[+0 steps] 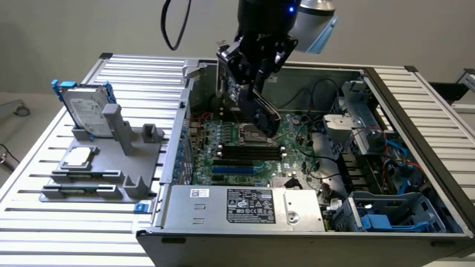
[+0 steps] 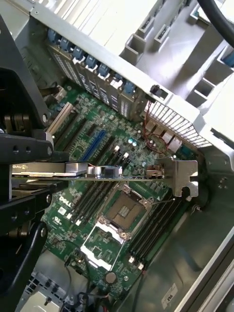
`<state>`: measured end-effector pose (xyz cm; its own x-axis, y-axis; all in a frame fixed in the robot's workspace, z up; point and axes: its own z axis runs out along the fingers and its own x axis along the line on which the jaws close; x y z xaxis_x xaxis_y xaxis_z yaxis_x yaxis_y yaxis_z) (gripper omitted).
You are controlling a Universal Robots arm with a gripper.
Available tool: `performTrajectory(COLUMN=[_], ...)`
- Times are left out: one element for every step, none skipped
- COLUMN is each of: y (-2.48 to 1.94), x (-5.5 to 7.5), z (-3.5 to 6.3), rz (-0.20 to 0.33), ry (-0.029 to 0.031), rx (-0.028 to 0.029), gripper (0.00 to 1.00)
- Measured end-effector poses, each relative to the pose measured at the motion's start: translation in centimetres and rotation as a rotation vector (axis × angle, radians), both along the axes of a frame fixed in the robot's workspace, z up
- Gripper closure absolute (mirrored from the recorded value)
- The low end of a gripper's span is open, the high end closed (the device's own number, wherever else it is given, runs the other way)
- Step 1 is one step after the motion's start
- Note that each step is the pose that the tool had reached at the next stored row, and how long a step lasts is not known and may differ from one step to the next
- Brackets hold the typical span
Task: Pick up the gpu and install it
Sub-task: 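Insert the gpu into the slot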
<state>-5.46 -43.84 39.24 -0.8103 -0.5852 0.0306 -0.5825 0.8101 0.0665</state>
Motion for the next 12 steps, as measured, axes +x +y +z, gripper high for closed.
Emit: performTrajectory(y=[0.00,0.00,0.00,0.00,0.00,0.00,0.00,0.00,0.00,0.00,0.00,0.00], x=[0.00,0.00,0.00,0.00,0.00,0.00,0.01,0.02,0.04,0.06,0.09,0.13], z=[-0.01,-0.01,-0.02,-0.02,-0.03,-0.03,-0.03,-0.03,-0.03,-0.04,-0.03,-0.03], rz=[0.018,0.036,0.055,0.072,0.090,0.107,0.122,0.136,0.150,0.163,0.175,0.186], ry=[0.0000,0.0000,0.0000,-0.0001,-0.0002,-0.0002,-0.0002,-0.0003,-0.0002,-0.0003,-0.0003,-0.0003], rx=[-0.0001,-0.0001,-0.0002,-0.0001,0.0000,-0.0001,0.0000,0.0002,0.0005,0.0008,0.0013,0.0018], gripper=[0.74,0.74,0.74,0.74,0.74,0.74,0.74,0.74,0.74,0.74,0.74,0.74])
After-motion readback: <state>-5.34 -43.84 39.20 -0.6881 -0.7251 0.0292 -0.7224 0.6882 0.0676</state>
